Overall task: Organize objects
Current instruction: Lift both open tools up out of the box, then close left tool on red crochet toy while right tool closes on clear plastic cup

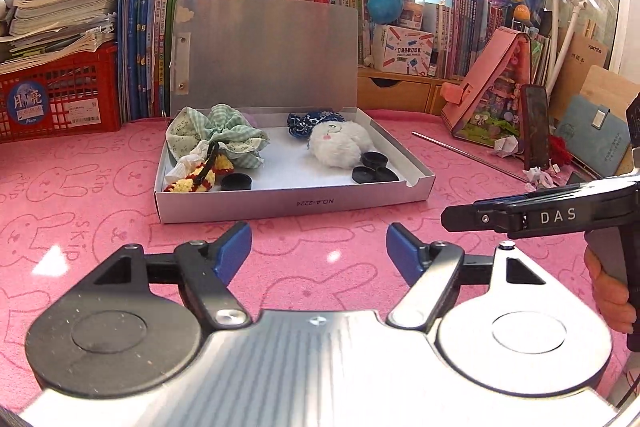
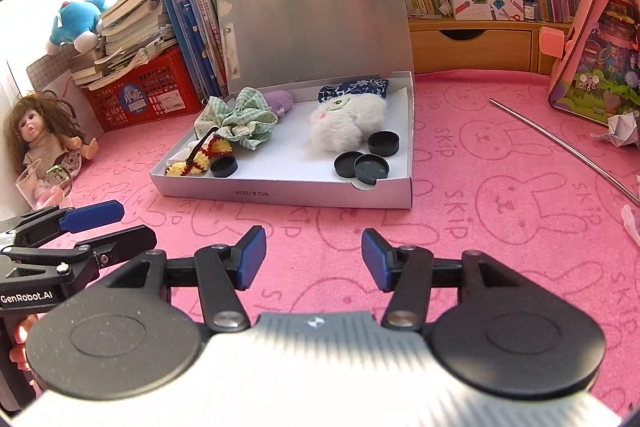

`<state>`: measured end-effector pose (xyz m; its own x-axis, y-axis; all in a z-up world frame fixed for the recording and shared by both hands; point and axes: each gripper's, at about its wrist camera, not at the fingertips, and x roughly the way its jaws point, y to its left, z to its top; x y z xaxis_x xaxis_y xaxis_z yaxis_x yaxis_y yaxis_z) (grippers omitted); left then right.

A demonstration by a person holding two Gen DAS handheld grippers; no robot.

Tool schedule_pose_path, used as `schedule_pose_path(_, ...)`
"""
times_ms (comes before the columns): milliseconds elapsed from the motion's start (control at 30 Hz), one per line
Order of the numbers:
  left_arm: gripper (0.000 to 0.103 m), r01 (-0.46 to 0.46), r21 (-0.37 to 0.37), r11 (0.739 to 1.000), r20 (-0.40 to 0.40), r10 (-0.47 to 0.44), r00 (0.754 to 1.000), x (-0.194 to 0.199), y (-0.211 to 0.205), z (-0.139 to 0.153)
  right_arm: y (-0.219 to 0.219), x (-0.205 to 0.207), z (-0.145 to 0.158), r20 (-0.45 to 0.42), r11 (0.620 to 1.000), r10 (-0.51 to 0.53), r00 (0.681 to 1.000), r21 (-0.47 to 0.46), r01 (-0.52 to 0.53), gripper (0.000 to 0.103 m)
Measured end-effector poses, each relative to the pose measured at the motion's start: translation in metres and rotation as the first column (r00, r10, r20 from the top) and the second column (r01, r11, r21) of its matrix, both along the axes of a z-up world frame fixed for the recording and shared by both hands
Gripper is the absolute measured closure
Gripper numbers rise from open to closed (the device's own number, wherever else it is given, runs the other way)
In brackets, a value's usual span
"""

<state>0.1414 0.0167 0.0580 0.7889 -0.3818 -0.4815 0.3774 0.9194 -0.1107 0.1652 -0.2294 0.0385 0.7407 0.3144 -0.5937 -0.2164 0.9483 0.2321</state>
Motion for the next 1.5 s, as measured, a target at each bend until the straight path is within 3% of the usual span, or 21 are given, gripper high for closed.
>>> schedule_pose_path(333, 0.023, 0.108, -0.068, 0.992, -0.084, -0.113, 0.990, -0.027, -0.004, -0.008, 0.004, -0.058, -0.011, 0.031, 0.996, 0.070, 0.997, -0.065, -0.068, 0.031)
schedule_pose_path(733, 0.024, 0.128, -0.083, 0.988, -0.176, -0.141, 0.974, -0.028, -0.022, -0.030, 0.024, -0.105, -0.028, 0.020, 0.975, 0.201, 0.979, -0.105, -0.198, 0.028)
schedule_pose_path(833, 0.036, 0.138, -0.082, 0.987, -0.198, -0.152, 0.968, -0.027, -0.027, -0.035, 0.029, -0.112, -0.029, 0.024, 0.967, 0.236, 0.972, -0.101, -0.232, 0.027)
schedule_pose_path(867, 0.045, 0.140, -0.078, 0.987, -0.206, -0.154, 0.966, -0.027, -0.028, -0.037, 0.031, -0.114, -0.029, 0.026, 0.965, 0.246, 0.969, -0.104, -0.242, 0.027)
schedule_pose_path(900, 0.055, 0.139, -0.074, 0.988, -0.212, -0.151, 0.965, -0.027, -0.029, -0.038, 0.034, -0.117, -0.029, 0.029, 0.961, 0.257, 0.966, -0.109, -0.253, 0.027)
schedule_pose_path(933, 0.056, 0.134, -0.064, 0.989, -0.217, -0.145, 0.965, -0.027, -0.031, -0.040, 0.038, -0.118, -0.030, 0.031, 0.958, 0.267, 0.963, -0.116, -0.262, 0.027)
schedule_pose_path(1200, 0.058, 0.083, -0.052, 0.995, -0.168, -0.090, 0.982, -0.023, -0.022, -0.029, 0.064, -0.130, -0.034, 0.055, 0.933, 0.335, 0.940, -0.158, -0.324, 0.027)
schedule_pose_path(1333, 0.058, 0.040, -0.076, 0.996, -0.188, -0.053, 0.981, -0.016, -0.008, -0.027, 0.079, -0.134, -0.034, 0.088, 0.925, 0.347, 0.934, -0.195, -0.325, 0.034)
schedule_pose_path(1500, 0.058, 0.002, -0.030, 1.000, -0.147, -0.007, 0.989, -0.017, -0.001, -0.026, 0.095, -0.133, -0.036, 0.108, 0.915, 0.356, 0.928, -0.244, -0.322, 0.038)
